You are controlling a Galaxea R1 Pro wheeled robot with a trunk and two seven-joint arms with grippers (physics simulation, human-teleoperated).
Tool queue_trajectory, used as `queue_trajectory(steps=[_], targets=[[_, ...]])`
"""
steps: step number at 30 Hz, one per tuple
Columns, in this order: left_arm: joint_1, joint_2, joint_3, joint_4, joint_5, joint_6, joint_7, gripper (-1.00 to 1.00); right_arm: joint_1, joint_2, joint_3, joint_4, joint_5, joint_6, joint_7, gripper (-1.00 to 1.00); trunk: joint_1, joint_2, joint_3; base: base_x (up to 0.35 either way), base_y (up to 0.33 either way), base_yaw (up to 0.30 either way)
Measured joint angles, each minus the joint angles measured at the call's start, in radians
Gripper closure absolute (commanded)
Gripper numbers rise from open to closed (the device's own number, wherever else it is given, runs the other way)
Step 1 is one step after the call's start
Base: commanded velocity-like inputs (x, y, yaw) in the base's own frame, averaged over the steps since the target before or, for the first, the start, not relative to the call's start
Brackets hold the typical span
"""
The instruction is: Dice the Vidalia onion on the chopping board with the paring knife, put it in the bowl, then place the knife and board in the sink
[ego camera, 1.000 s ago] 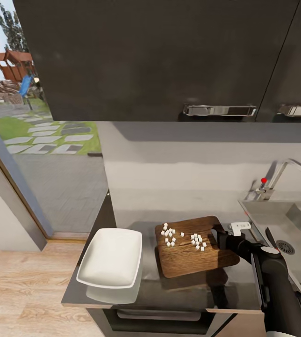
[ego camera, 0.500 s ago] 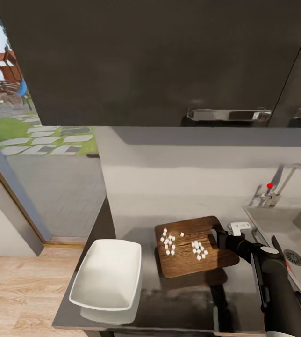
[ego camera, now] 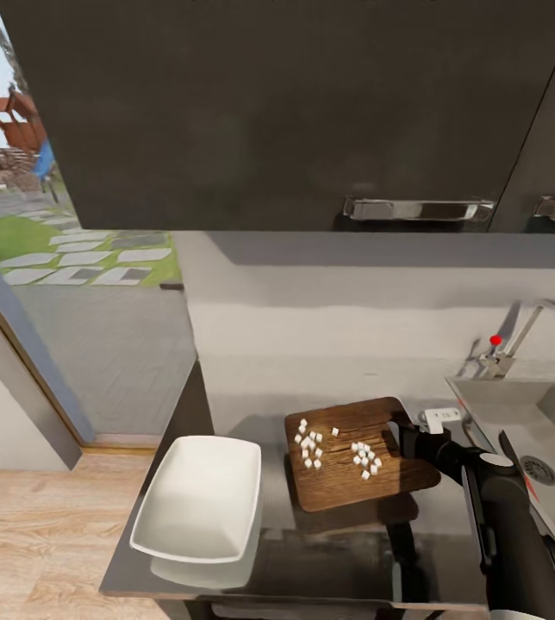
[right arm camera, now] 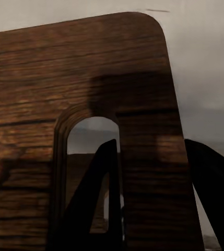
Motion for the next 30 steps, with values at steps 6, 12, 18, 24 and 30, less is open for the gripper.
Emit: queue_trajectory(steps=[6,12,18,24,30], targets=[[0.000,0.000,0.000,0.000,0.000,0.000,0.000,-1.00,0.000,-0.001,-0.001,0.000,0.001,0.000,0.001,1.00,0.000,0.000,0.000,-0.018,0.000,0.000],[0.000,0.000,0.000,0.000,0.000,0.000,0.000,-1.00,0.000,0.000,-0.003,0.000,0.000,0.000,0.001,1.00,0.000,0.000,0.002,-0.001,0.000,0.000],[0.000,0.000,0.000,0.000,0.000,0.000,0.000,-1.00,0.000,0.000,-0.003,0.000,0.000,0.000,0.001,1.00,0.000,0.000,0.011,0.000,0.000,0.000],[0.000,0.000,0.000,0.000,0.001,0.000,0.000,-1.00,0.000,0.000,-0.003,0.000,0.000,0.000,0.001,1.00,0.000,0.000,0.020,0.000,0.000,0.000],[0.000,0.000,0.000,0.000,0.001,0.000,0.000,-1.00,0.000,0.000,-0.003,0.000,0.000,0.000,0.001,1.00,0.000,0.000,0.029,0.000,0.006,0.000]])
